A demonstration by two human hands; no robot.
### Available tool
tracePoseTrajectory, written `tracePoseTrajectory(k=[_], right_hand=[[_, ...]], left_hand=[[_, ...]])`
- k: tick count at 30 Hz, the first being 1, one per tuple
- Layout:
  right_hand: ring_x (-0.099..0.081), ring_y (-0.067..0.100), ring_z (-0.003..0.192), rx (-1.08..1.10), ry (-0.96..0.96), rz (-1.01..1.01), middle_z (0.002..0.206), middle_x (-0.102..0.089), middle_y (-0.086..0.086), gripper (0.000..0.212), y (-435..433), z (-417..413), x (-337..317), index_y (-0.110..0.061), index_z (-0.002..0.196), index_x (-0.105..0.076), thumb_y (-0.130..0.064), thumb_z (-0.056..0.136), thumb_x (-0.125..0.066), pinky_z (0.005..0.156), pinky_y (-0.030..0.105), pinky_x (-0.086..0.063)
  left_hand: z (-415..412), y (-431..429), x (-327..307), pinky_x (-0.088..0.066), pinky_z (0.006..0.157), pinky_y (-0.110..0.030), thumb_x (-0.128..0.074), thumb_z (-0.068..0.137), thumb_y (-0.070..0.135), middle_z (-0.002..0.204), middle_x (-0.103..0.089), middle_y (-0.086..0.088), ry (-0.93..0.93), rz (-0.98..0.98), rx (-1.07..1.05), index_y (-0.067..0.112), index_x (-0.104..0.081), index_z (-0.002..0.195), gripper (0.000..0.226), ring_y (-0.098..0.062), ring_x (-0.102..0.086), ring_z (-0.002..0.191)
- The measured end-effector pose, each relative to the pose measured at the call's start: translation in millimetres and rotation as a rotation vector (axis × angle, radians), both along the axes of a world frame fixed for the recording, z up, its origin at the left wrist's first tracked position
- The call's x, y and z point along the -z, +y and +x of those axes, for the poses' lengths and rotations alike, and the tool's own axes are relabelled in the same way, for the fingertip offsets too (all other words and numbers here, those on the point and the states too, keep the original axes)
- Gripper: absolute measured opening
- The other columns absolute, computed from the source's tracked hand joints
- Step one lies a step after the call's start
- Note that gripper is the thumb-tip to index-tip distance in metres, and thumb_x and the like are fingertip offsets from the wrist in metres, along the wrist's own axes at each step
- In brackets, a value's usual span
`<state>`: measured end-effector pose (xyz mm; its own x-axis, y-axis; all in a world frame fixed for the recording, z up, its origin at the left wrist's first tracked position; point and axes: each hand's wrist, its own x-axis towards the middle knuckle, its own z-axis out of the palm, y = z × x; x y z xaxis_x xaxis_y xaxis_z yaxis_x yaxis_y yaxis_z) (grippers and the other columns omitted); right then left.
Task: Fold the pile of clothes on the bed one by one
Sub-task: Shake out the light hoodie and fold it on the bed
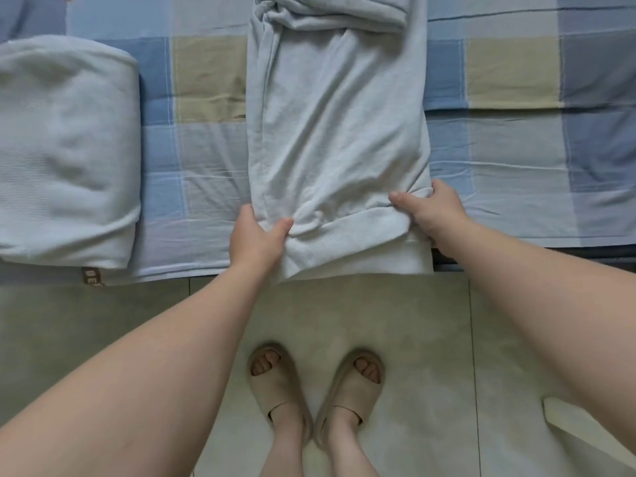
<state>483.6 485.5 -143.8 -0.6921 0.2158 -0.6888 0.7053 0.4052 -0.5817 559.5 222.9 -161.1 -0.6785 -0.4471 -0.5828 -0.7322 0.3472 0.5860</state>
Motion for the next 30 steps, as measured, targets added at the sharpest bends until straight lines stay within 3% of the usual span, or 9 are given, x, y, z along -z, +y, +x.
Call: tracePoseTrajectory(k=[4, 7, 11, 13, 20, 23, 26, 30], right_hand=[[-0.066, 0.02, 0.099, 0.076, -0.081, -0.108, 0.108, -0.07, 0.001, 0.044, 8.2, 6.2, 4.3, -0.018, 0.111, -0.064, -0.033, 0.077, -0.086, 0.09, 0.037, -0.053], [-0.067, 0.027, 0.101, 0.125, -0.158, -0.116, 0.11, -0.071, 0.007, 0.051, 6.7, 17.0, -1.9, -0.012, 0.12, -0.066, -0.032, 0.078, -0.086, 0.098, 0.044, -0.053], [-0.068, 0.028, 0.1, 0.223, -0.178, -0.155, 0.112, -0.071, 0.008, 0.054, 1.0, 31.2, -28.7, -0.011, 0.122, -0.064, -0.033, 0.078, -0.085, 0.095, 0.046, -0.055], [-0.067, 0.03, 0.102, 0.236, -0.195, -0.164, 0.114, -0.07, 0.009, 0.053, -1.4, 42.4, -49.9, -0.008, 0.126, -0.062, -0.03, 0.082, -0.082, 0.094, 0.047, -0.055], [-0.068, 0.026, 0.091, 0.24, -0.309, -0.196, 0.102, -0.069, 0.009, 0.037, 2.9, 118.9, -144.9, -0.008, 0.116, -0.063, -0.025, 0.087, -0.078, 0.084, 0.038, -0.056], [-0.069, 0.03, 0.099, 0.224, -0.39, -0.177, 0.111, -0.07, 0.011, 0.043, 9.1, 151.7, -189.5, -0.005, 0.117, -0.062, -0.029, 0.085, -0.08, 0.093, 0.043, -0.056], [-0.068, 0.03, 0.102, 0.229, -0.416, -0.172, 0.12, -0.068, 0.012, 0.06, 14.8, 177.8, -233.2, -0.002, 0.133, -0.055, -0.029, 0.085, -0.08, 0.093, 0.042, -0.056], [-0.068, 0.026, 0.098, 0.268, -0.46, -0.183, 0.12, -0.07, 0.01, 0.045, 20.0, 192.1, -279.5, -0.006, 0.127, -0.061, -0.023, 0.089, -0.076, 0.08, 0.037, -0.056]], left_hand=[[-0.7, -11.0, 2.4, -0.055, 0.091, -0.04, -0.073, 0.089, 0.035, 0.104, -0.073, 0.002, -0.009, 0.092, 0.064, 0.015, -0.07, 0.112, 0.031, -0.02, -0.068, 0.1], [1.2, -14.9, -9.3, -0.057, 0.09, -0.04, -0.07, 0.093, 0.032, 0.093, -0.072, 0.006, -0.067, 0.205, 0.05, 0.018, -0.07, 0.103, 0.017, -0.021, -0.07, 0.097], [11.3, -7.9, -35.8, -0.052, 0.089, -0.036, -0.063, 0.098, 0.034, 0.107, -0.067, -0.003, -0.121, 0.238, -0.023, 0.012, -0.066, 0.12, 0.031, -0.025, -0.064, 0.1], [20.2, -5.3, -54.3, -0.051, 0.098, -0.04, -0.062, 0.099, 0.034, 0.116, -0.067, -0.006, -0.125, 0.253, -0.027, 0.009, -0.064, 0.126, 0.037, -0.027, -0.064, 0.107], [88.8, -3.3, -150.4, -0.05, 0.104, -0.047, -0.061, 0.099, 0.03, 0.122, -0.067, -0.005, -0.286, 0.3, -0.039, 0.01, -0.062, 0.131, 0.037, -0.029, -0.064, 0.111], [125.1, -0.7, -197.5, -0.055, 0.097, -0.046, -0.063, 0.099, 0.031, 0.116, -0.068, -0.006, -0.41, 0.337, -0.117, 0.008, -0.06, 0.132, 0.041, -0.029, -0.067, 0.103], [153.3, 3.7, -245.8, -0.058, 0.085, -0.041, -0.063, 0.098, 0.034, 0.112, -0.067, -0.008, -0.509, 0.384, -0.196, 0.007, -0.058, 0.129, 0.042, -0.029, -0.067, 0.096], [159.6, 1.5, -294.7, -0.056, 0.064, -0.034, -0.067, 0.095, 0.036, 0.116, -0.068, -0.01, -0.509, 0.42, -0.273, 0.005, -0.058, 0.125, 0.044, -0.029, -0.068, 0.094]])
